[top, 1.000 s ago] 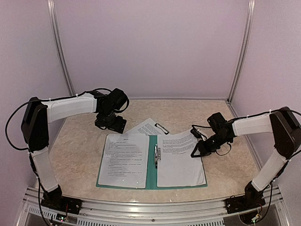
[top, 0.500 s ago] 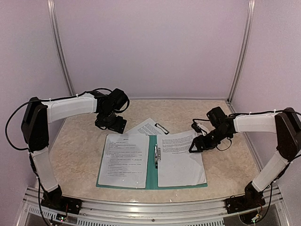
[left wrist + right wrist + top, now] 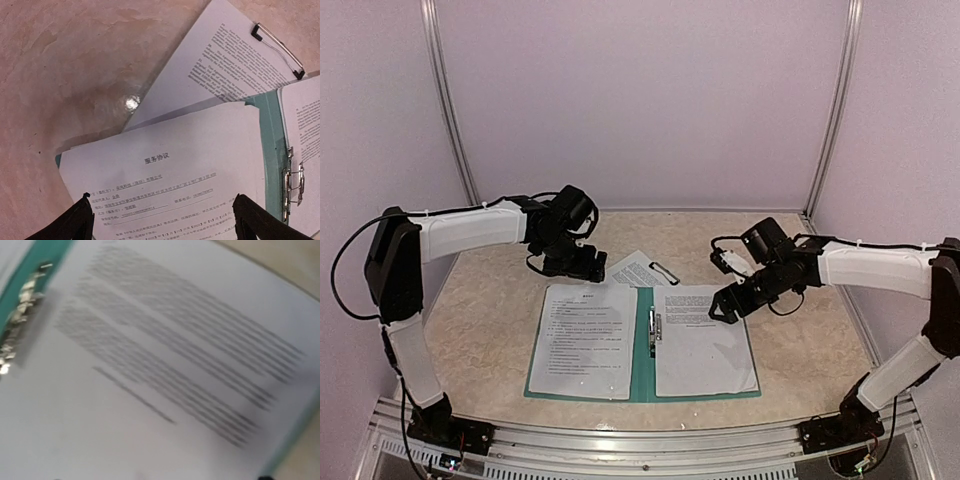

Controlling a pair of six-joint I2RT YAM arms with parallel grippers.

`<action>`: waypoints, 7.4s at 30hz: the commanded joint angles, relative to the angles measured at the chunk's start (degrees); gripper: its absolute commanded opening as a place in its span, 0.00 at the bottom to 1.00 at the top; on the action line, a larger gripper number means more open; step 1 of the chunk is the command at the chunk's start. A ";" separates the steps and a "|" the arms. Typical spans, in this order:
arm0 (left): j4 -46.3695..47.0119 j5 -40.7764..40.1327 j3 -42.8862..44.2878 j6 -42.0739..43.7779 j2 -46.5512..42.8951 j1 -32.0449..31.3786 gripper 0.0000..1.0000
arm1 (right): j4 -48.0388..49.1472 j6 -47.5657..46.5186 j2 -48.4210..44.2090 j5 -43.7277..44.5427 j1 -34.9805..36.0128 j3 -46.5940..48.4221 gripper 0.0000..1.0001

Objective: Put the files into the folder
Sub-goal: Insert the spring clip onto the folder, then close the spring clip on the folder at the center of the board, then adjust the file in the folder with some files.

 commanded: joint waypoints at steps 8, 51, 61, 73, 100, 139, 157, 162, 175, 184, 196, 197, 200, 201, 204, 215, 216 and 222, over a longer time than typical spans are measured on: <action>17.97 25.00 -2.05 -3.58 1.68 -3.86 0.94 | 11.94 -0.13 10.72 2.53 9.79 -0.17 0.66; 34.42 42.97 -3.82 -13.15 13.70 -1.07 0.60 | 19.12 -0.68 16.70 1.90 11.02 -5.99 0.45; 32.94 46.16 -1.23 -12.39 18.39 -0.02 0.50 | 18.01 -0.78 16.59 2.29 11.05 -5.50 0.44; 32.92 49.39 0.32 -12.74 21.26 -0.34 0.39 | 16.90 -1.00 16.67 2.40 11.04 -4.36 0.41; 35.26 54.94 -0.88 -12.92 20.70 -0.61 0.18 | 16.42 -1.04 17.16 2.29 11.04 -4.23 0.37; 35.34 56.71 -6.72 -9.02 11.89 -3.42 0.14 | 15.64 -1.00 18.08 2.21 11.03 -3.35 0.35; 31.30 52.53 -9.84 -6.54 6.72 -8.94 0.19 | 15.22 -0.67 18.18 2.29 11.03 -3.26 0.35; 30.49 50.91 -10.61 -6.25 5.98 -10.30 0.26 | 15.19 -0.69 17.99 2.43 11.06 -3.26 0.35; 29.83 43.57 -14.41 -4.94 -1.87 -11.06 0.52 | 14.94 -0.69 16.89 1.79 11.16 -2.72 0.44; 30.15 37.39 -15.07 -5.15 -4.32 -10.82 0.64 | 13.18 -0.71 15.01 2.37 11.42 -0.80 0.54; 32.68 39.55 -13.07 -7.57 -0.71 -7.32 0.67 | 12.77 0.54 9.61 0.82 11.73 1.08 0.61; 32.83 39.55 -13.16 -7.79 -0.78 -7.15 0.67 | 12.54 0.67 9.22 1.61 11.73 1.00 0.61; 33.00 39.48 -13.31 -8.26 -0.98 -6.81 0.67 | 10.59 2.04 7.44 8.07 11.60 1.17 0.61; 32.82 39.47 -13.31 -8.35 -0.91 -6.76 0.67 | 9.60 2.34 7.26 9.96 11.38 1.25 0.61; 32.69 39.48 -13.31 -8.57 -0.65 -6.67 0.67 | 8.64 3.65 6.86 12.95 9.62 0.61 0.61; 31.94 38.93 -13.15 -8.65 -0.81 -6.67 0.67 | 15.43 4.41 8.17 13.13 0.05 -2.81 0.76; 31.73 38.82 -13.11 -8.55 -0.76 -6.67 0.67 | 16.10 4.08 8.93 12.85 -0.59 -2.66 0.76; 31.05 38.64 -12.90 -8.37 -0.72 -6.67 0.67 | 19.52 2.81 13.80 9.63 -3.77 -0.49 0.79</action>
